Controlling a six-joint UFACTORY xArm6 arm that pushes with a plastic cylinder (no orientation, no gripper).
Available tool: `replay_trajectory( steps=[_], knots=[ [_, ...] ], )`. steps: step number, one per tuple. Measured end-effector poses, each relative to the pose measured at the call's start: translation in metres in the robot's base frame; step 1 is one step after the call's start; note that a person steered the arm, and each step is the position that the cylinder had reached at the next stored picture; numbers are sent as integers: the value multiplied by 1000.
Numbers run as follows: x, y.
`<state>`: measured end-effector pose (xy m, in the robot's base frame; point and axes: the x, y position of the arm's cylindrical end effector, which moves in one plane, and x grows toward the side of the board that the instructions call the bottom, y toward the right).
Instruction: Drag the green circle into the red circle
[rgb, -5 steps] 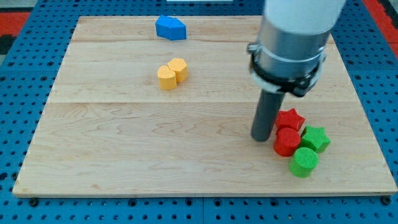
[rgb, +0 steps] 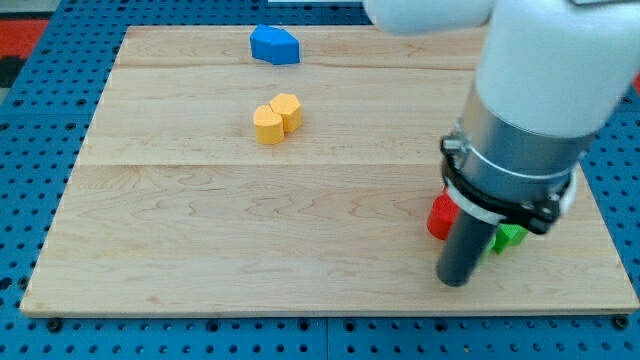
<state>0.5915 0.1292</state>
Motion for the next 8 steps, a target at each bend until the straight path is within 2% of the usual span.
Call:
replay_trajectory(
  steps=[8],
  knots=[
    [4, 13]
  ],
)
